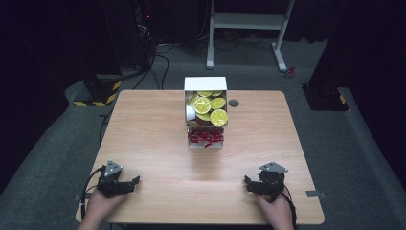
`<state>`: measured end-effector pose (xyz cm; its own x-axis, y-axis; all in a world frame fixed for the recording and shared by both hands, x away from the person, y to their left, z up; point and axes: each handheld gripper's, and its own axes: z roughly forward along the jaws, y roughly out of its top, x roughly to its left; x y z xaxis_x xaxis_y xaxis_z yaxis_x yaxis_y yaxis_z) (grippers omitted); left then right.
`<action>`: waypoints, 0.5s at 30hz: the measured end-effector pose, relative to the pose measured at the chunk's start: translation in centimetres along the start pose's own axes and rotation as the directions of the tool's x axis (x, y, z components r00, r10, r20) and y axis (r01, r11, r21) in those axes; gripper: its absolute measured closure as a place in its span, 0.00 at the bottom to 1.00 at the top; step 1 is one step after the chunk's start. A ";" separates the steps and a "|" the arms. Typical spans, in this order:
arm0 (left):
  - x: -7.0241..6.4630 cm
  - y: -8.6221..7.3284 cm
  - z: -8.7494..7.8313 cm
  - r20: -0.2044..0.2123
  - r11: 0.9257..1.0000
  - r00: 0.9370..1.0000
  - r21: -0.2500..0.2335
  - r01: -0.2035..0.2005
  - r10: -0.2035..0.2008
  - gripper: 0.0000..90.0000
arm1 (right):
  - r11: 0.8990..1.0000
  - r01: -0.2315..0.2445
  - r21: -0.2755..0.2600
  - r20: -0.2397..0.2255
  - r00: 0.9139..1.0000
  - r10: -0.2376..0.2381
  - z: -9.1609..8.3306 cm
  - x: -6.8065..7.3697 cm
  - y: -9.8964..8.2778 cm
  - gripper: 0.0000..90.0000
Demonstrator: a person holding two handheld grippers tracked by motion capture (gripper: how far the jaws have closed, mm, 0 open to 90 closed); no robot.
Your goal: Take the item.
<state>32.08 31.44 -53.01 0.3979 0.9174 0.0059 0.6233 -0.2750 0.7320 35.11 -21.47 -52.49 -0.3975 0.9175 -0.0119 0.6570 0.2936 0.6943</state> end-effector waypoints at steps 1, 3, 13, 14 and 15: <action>0.0 0.0 0.0 0.000 1.000 1.000 0.000 0.000 0.000 0.15 | 1.000 0.000 0.000 0.000 1.000 0.000 0.0 0.0 0.0 0.09; 0.0 -0.1 0.0 -0.003 1.000 1.000 -0.005 0.001 -0.001 0.16 | 1.000 0.000 0.000 0.000 1.000 0.000 0.0 0.0 0.0 0.09; 0.0 -0.3 -0.3 -0.015 1.000 1.000 -0.005 0.016 -0.016 0.17 | 1.000 0.001 -0.003 -0.007 1.000 -0.001 0.1 0.0 0.1 0.08; -0.1 -0.3 -0.4 -0.015 1.000 1.000 -0.002 0.017 -0.017 0.18 | 1.000 0.001 -0.003 -0.007 1.000 -0.001 0.1 0.0 0.1 0.08; -0.1 -0.3 -0.4 -0.017 1.000 1.000 -0.003 0.009 -0.009 0.18 | 1.000 0.001 -0.003 -0.007 1.000 -0.001 0.1 0.0 0.1 0.08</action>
<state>31.64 31.55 -52.96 0.3804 0.9247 0.0110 0.6250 -0.2659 0.7339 35.23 -21.44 -52.51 -0.4026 0.9154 -0.0075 0.6548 0.2937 0.6963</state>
